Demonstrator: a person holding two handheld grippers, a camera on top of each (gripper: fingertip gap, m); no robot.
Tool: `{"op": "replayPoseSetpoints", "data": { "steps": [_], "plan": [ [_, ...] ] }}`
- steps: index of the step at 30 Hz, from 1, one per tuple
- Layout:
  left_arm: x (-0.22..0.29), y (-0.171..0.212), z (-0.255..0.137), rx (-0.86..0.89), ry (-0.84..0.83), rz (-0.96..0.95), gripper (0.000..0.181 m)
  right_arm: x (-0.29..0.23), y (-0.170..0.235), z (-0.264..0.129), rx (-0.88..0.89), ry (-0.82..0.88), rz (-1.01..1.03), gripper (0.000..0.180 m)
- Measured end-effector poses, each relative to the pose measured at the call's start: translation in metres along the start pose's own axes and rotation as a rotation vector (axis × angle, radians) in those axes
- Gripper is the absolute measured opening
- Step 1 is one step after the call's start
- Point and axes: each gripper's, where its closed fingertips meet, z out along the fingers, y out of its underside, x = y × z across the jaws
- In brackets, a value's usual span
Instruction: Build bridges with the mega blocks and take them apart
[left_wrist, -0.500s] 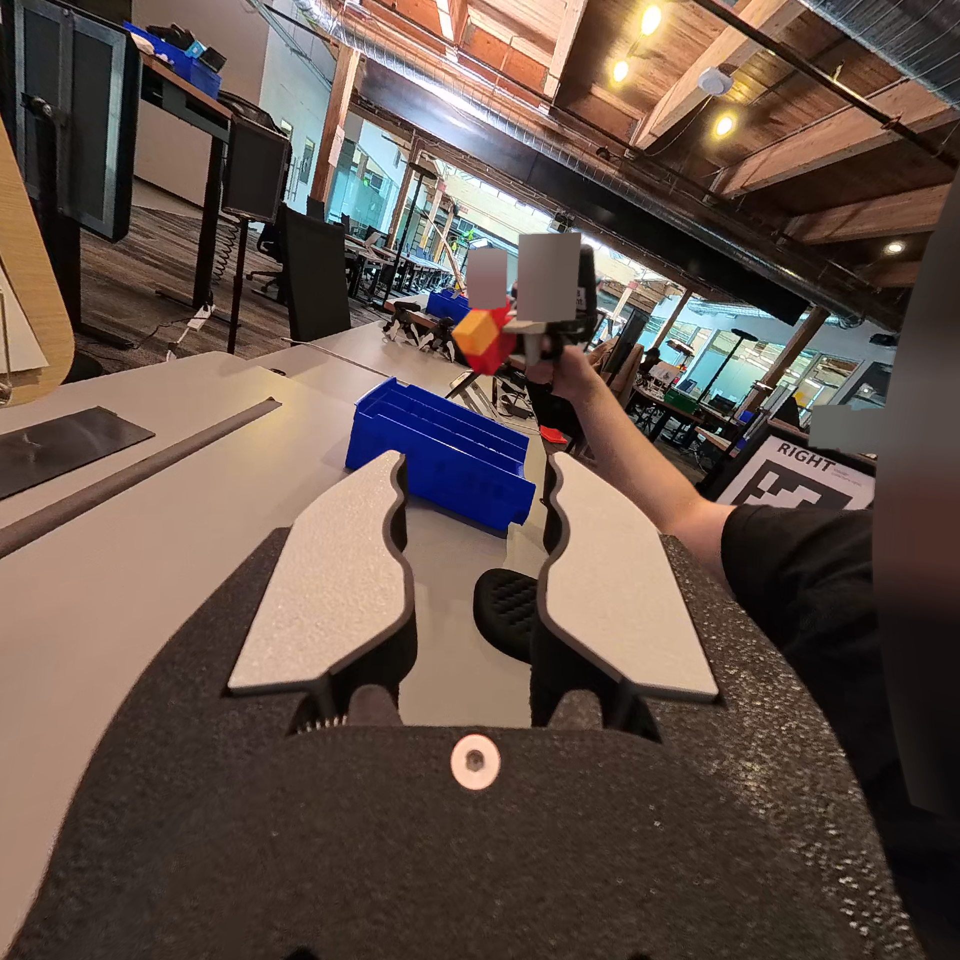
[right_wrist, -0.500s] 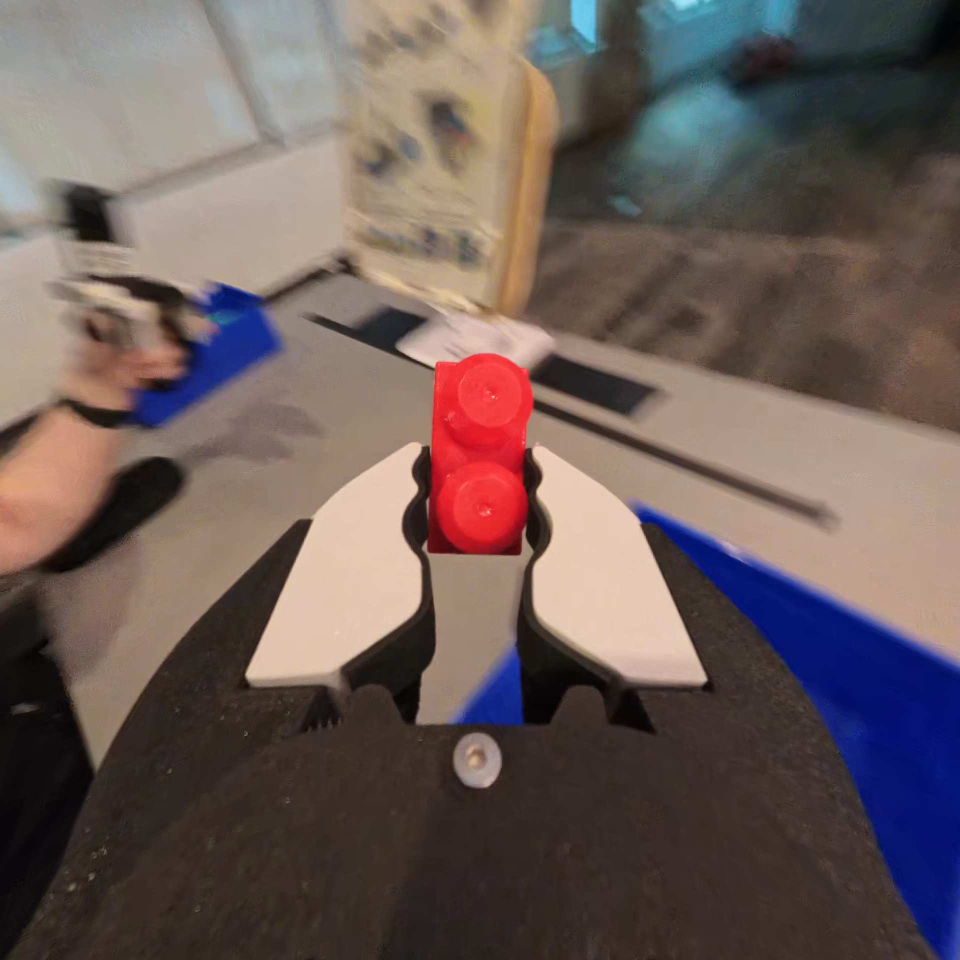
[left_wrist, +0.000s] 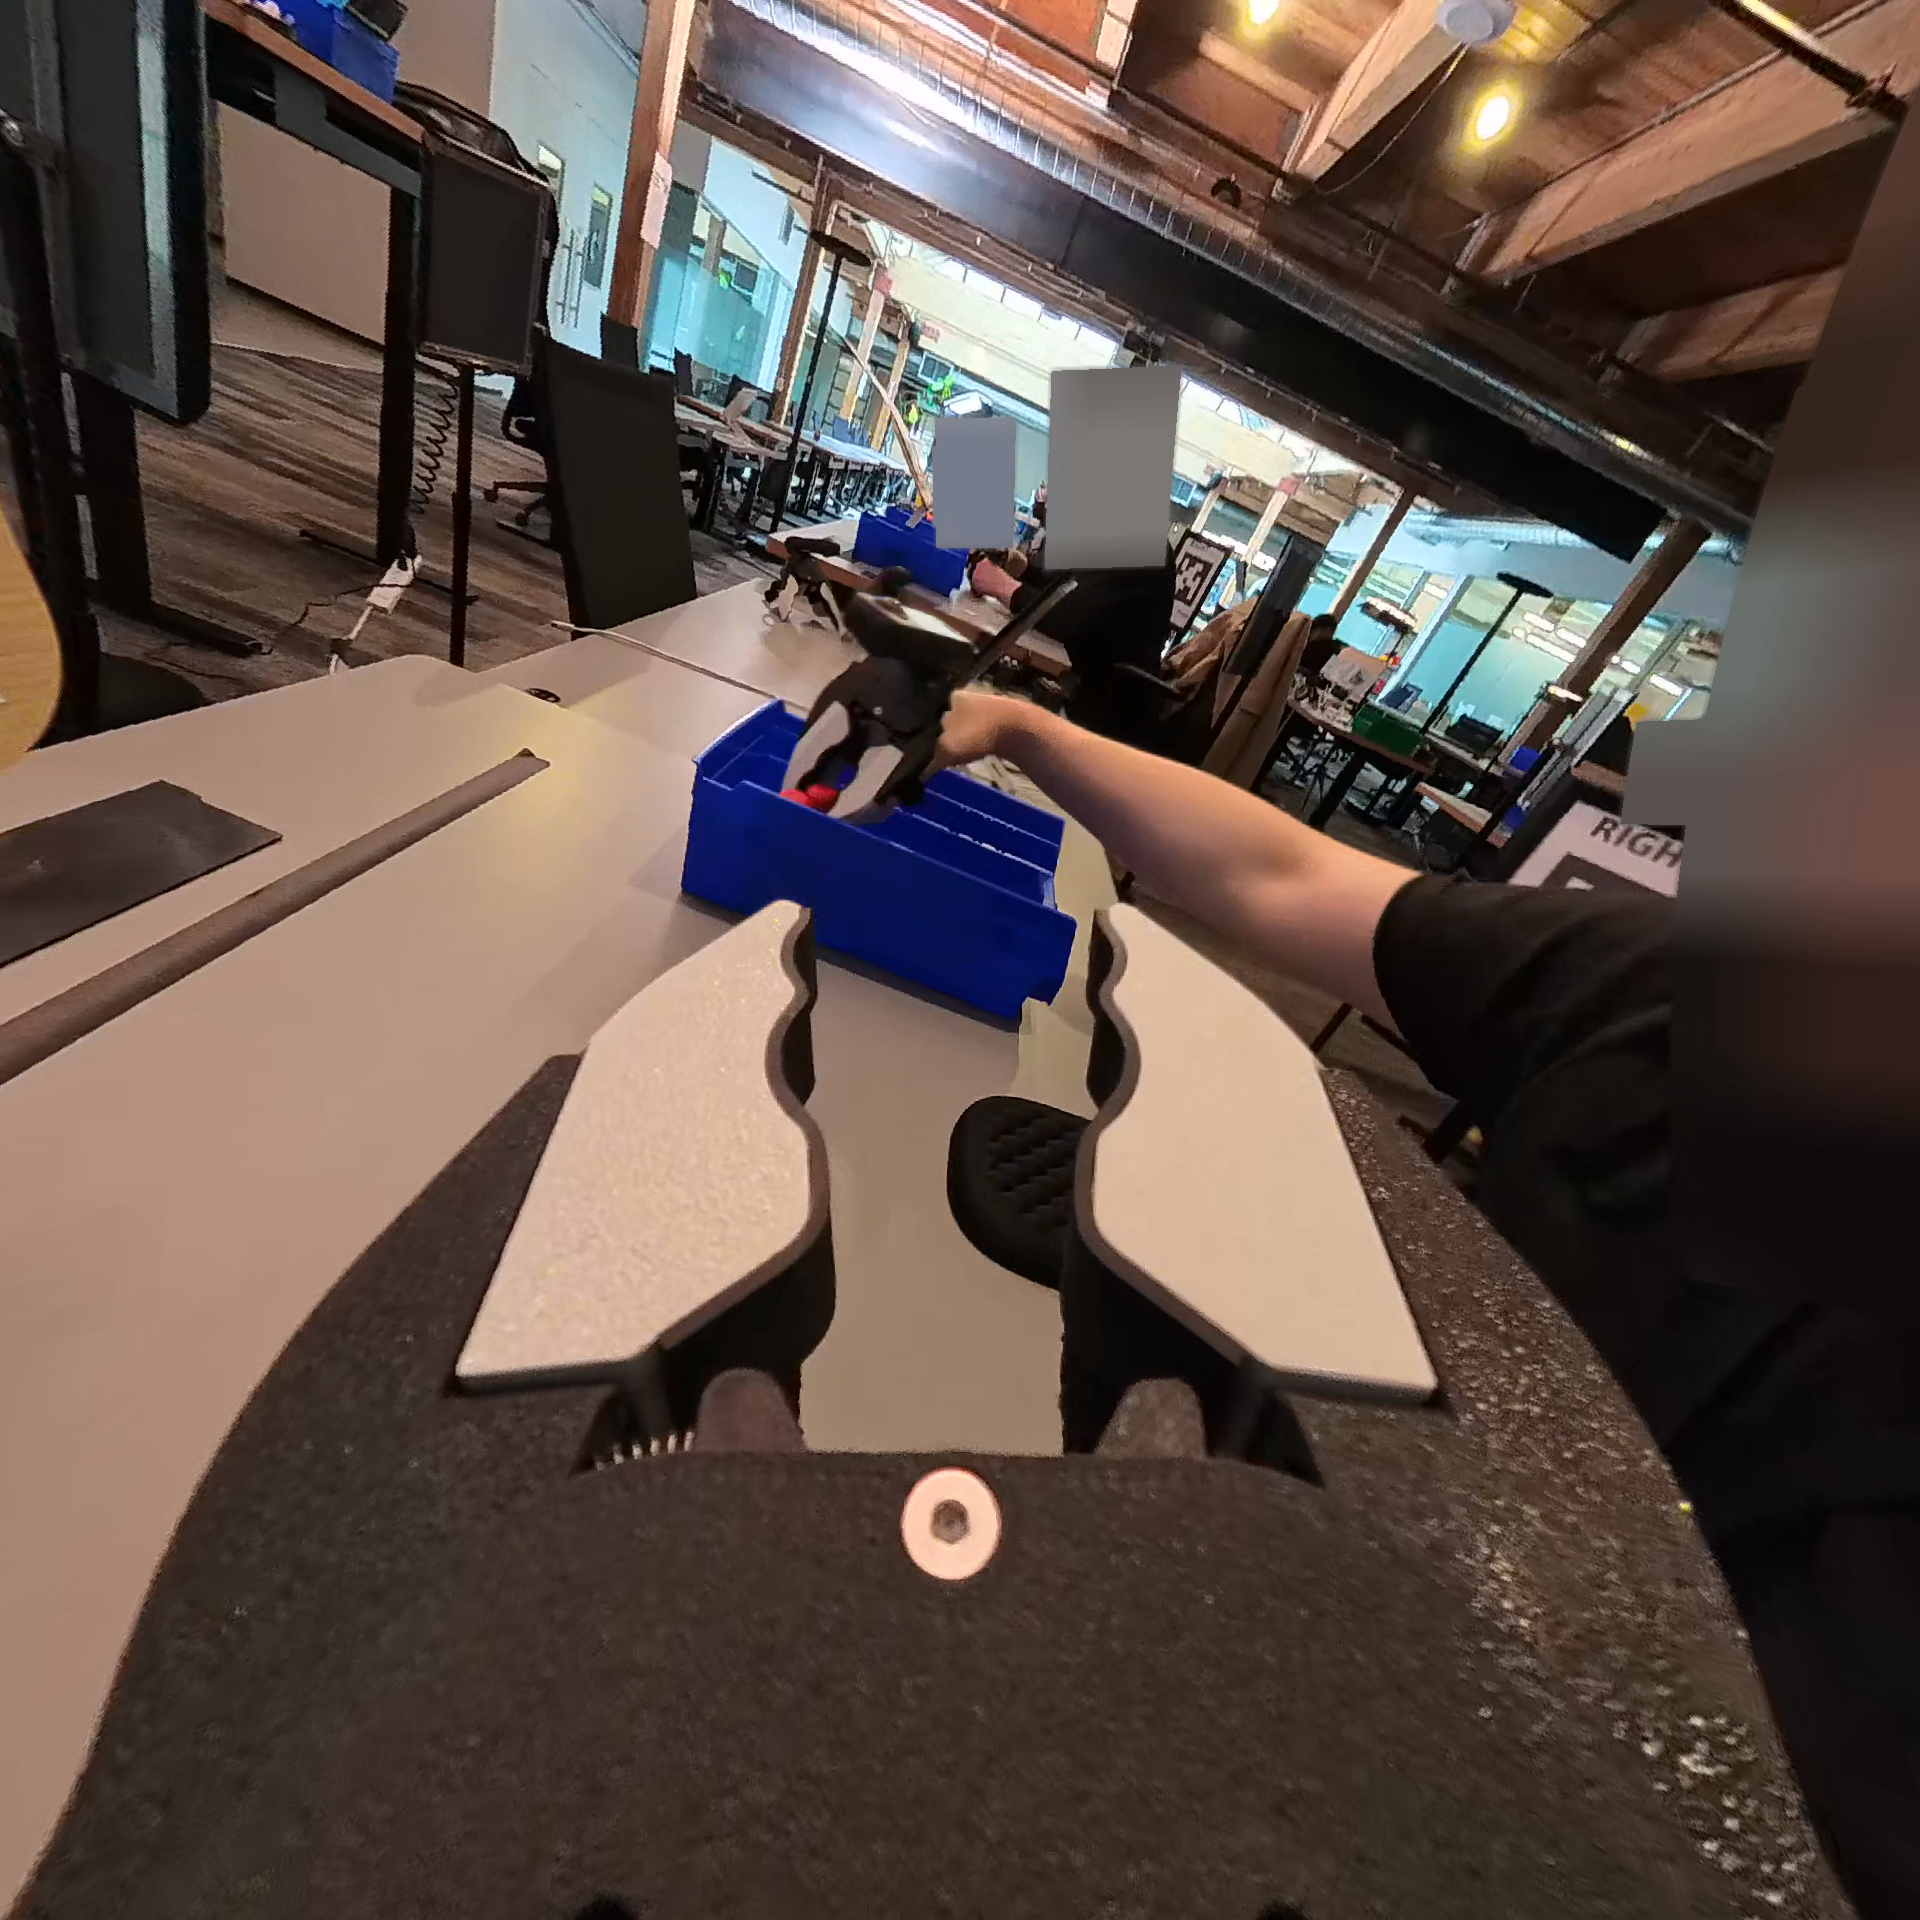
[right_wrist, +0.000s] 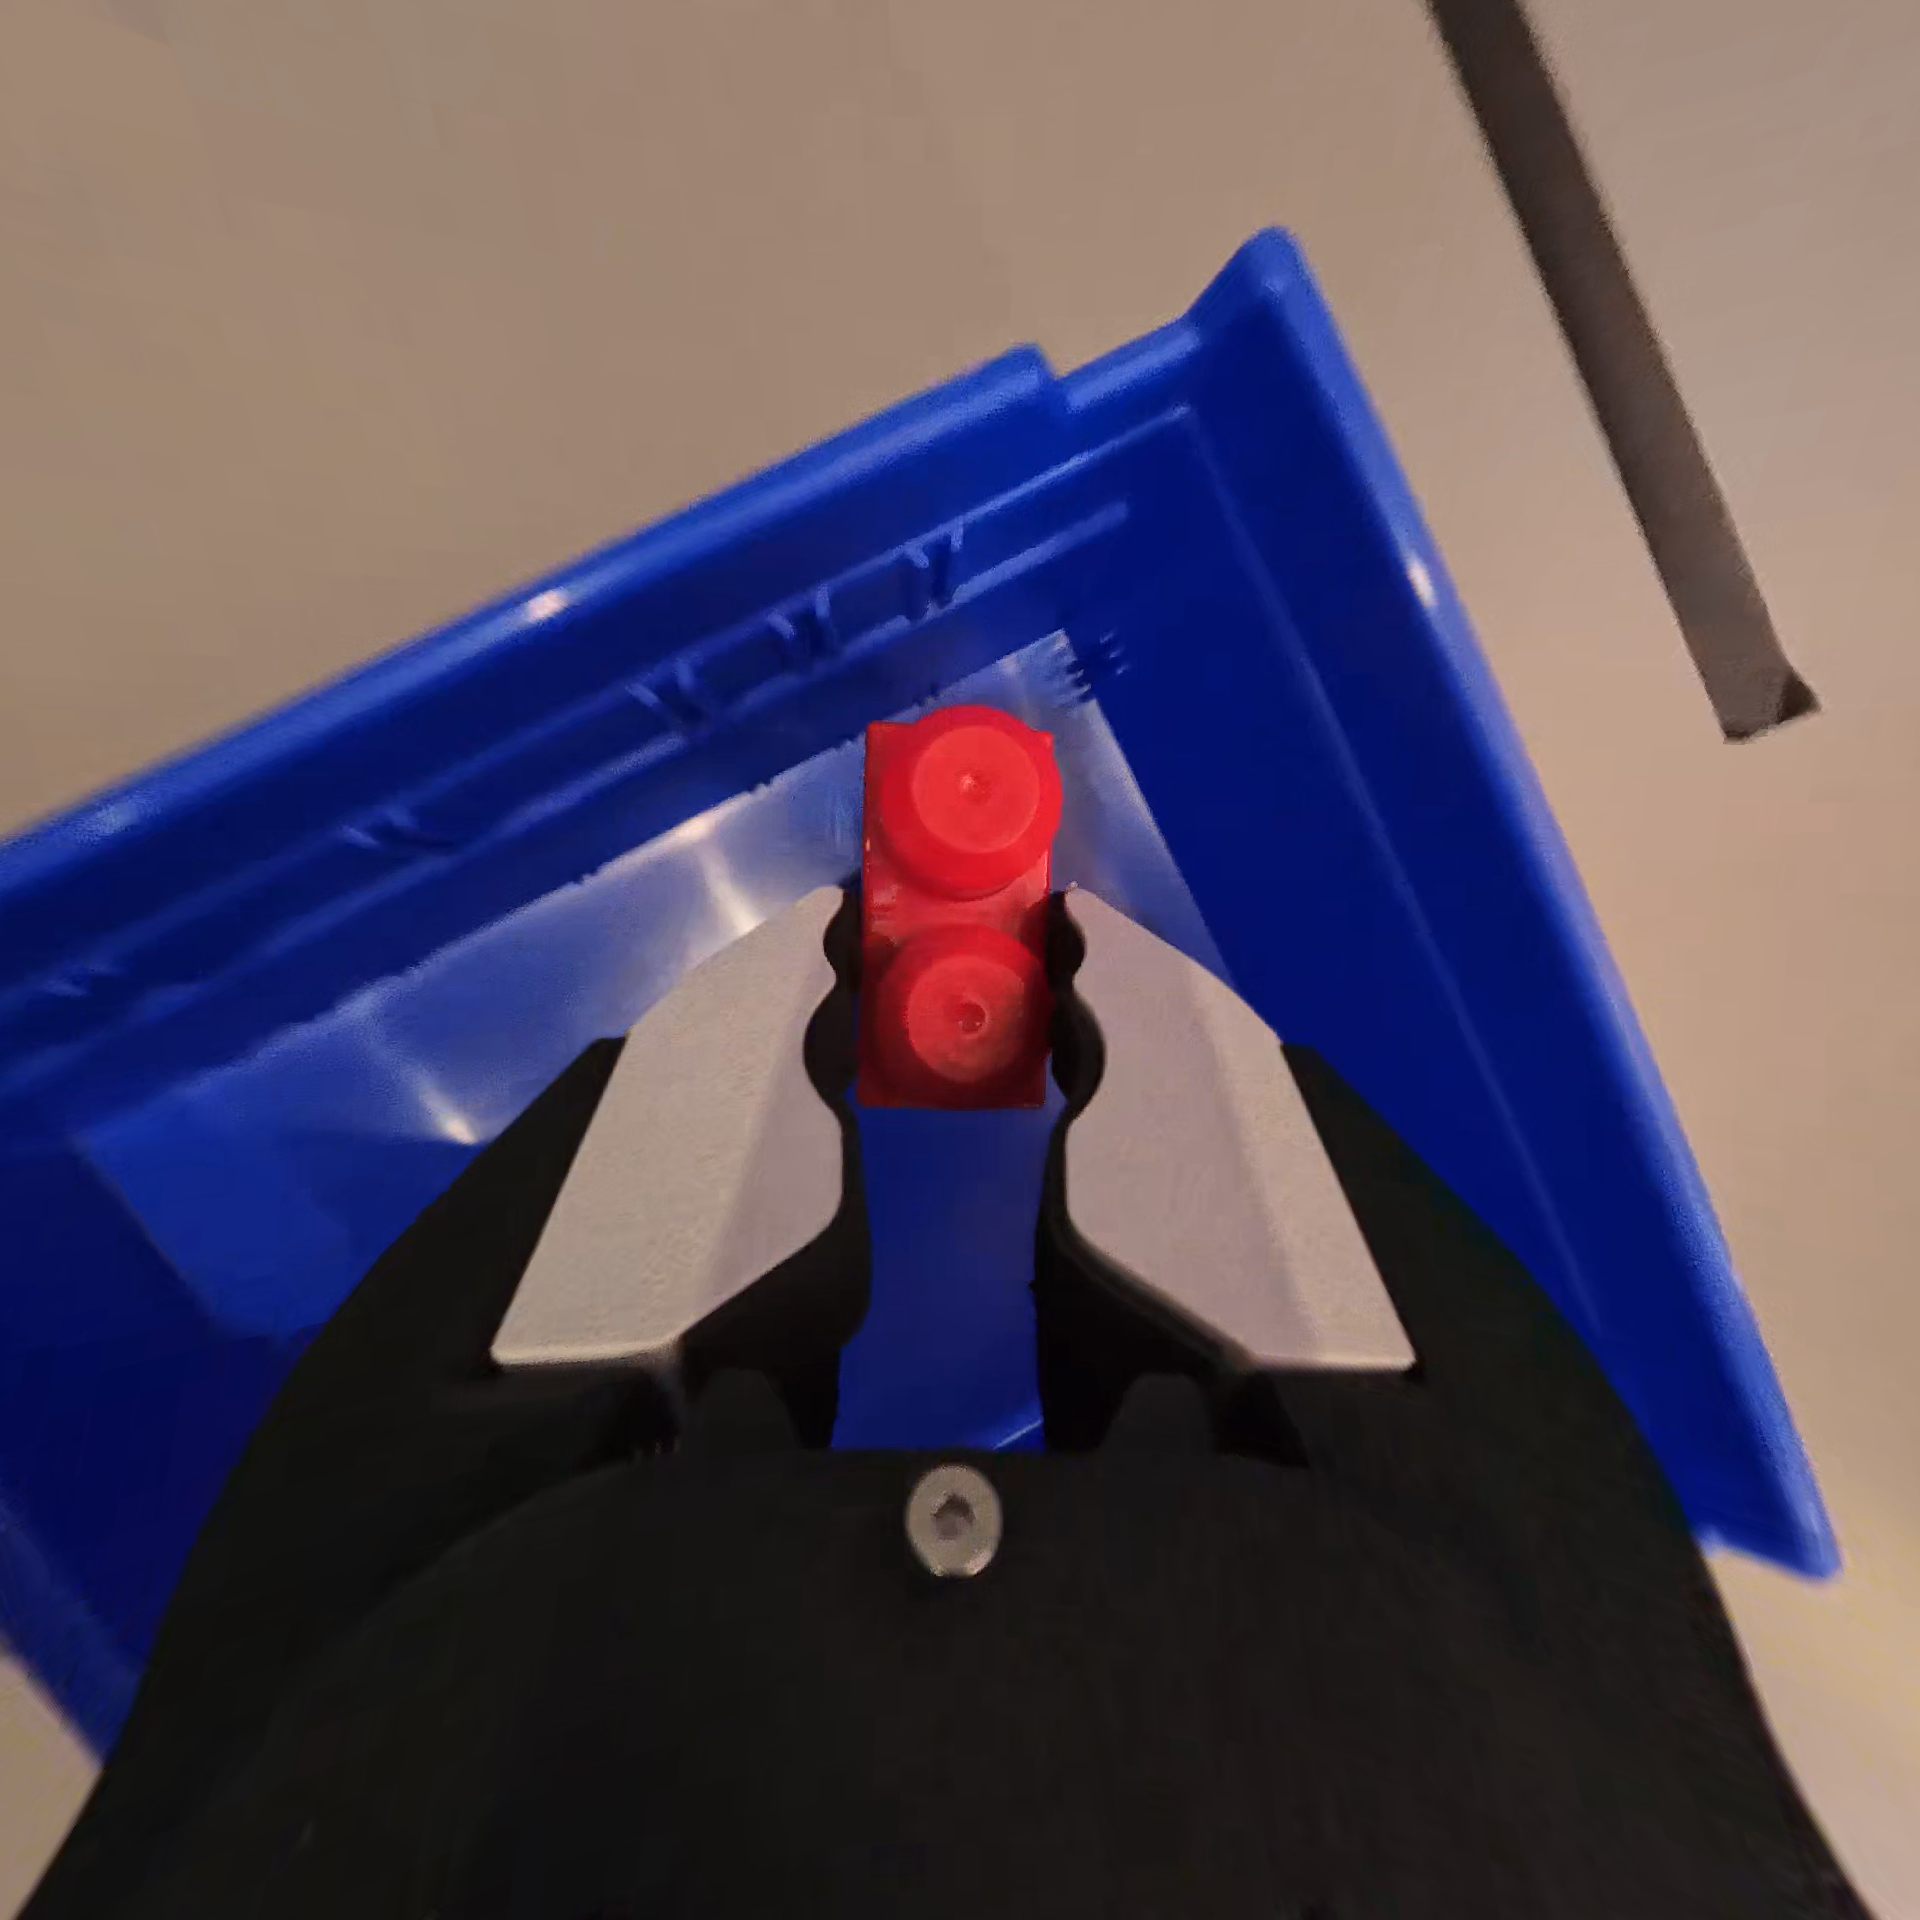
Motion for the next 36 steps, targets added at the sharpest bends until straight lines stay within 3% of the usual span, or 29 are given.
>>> {"op": "replayPoseSetpoints", "data": {
  "steps": [6,14,21,25,29,36],
  "plan": [
    [0.005,0.001,0.006,0.005,0.013,-0.010,0.050,0.012,-0.014,0.010,0.110,-0.098,-0.146,0.034],
    [-0.015,0.007,0.009,-0.007,-0.014,-0.061,0.047,0.011,-0.011,0.020,0.075,-0.196,-0.270,0.034],
    [-0.026,0.020,0.019,-0.076,-0.016,-0.106,0.045,0.018,-0.023,0.017,0.122,-0.100,-0.285,0.053],
    [-0.029,0.020,0.017,-0.078,-0.045,-0.096,0.048,0.024,-0.032,-0.011,0.138,-0.002,-0.295,0.061],
    [-0.047,0.010,0.005,-0.064,-0.222,0.007,0.053,0.018,-0.064,-0.071,0.259,0.129,-0.296,0.058],
    [-0.104,0.001,-0.044,-0.133,-0.813,0.236,0.058,-0.011,-0.150,-0.170,0.519,0.491,-0.242,0.072]
  ]
}}
